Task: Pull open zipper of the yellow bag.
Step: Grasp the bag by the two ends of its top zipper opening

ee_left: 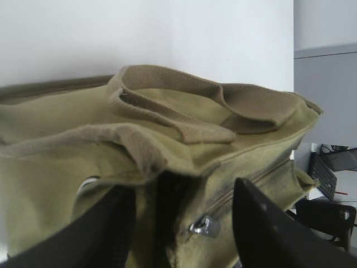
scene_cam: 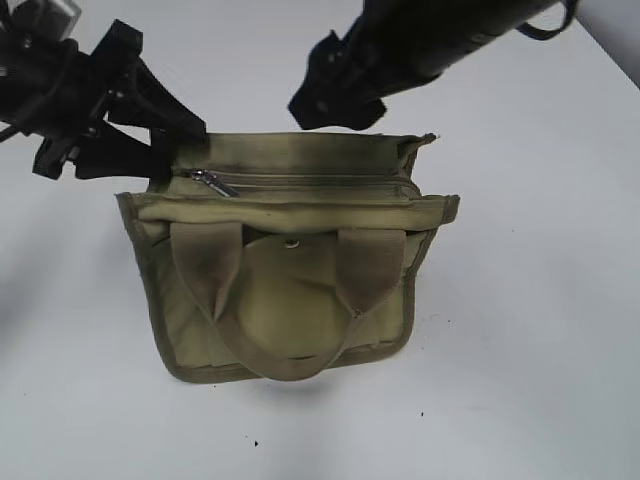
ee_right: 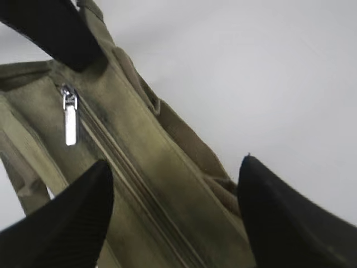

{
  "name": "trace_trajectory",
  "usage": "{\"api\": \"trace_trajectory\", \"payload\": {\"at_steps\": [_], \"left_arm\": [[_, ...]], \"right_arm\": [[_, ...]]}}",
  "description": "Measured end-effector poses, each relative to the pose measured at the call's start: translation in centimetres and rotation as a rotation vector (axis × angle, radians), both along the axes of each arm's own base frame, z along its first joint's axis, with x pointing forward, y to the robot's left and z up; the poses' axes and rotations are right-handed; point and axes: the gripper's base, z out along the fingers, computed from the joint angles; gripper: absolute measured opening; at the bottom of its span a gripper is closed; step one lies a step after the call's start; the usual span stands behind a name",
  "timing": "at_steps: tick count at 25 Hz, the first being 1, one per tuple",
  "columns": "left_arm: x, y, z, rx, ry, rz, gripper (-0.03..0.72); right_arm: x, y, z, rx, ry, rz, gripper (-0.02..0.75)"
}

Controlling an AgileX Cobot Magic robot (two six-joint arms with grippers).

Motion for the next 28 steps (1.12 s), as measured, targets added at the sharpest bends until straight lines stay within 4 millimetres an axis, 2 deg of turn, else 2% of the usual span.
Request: {"api": "trace_trajectory", "payload": {"at_steps": [6,8,12,14,18,28], "left_arm": [[0.7,-0.8,-0.2,-0.043,-0.025,0.02,0.41],[0.9,-0.9,0.0,-0.051,-0.038,0.036,0.337],[1.0,-0.9,0.0,-0.044,-0.08,0.011,0.08],[1.0,-0.9,0.0,-0.04,-0.095,-0.001,0.034],[1.0,-0.9,0.0,-0.039,-0.1,-0.005,0.027],[1.1,-1.0,0.2,-0.057,-0.103,0.013,0.025]], "right_arm": [[1.7,4.3,-1.4,-0.02,0.007,0.084,0.541],[1.8,5.4,-2.0,-0.037,0.003,0.121,0.525],[1.6,7.0,-3.1,-0.069,-0.001,0.186,0.439],[1.8,7.2,-3.6,-0.074,0.001,0.189,0.405],[2.1,7.5,-4.2,-0.061,0.003,0.179,0.384],[2.0,7.8,-4.1,-0.027,0.021,0.182,0.382]]}}
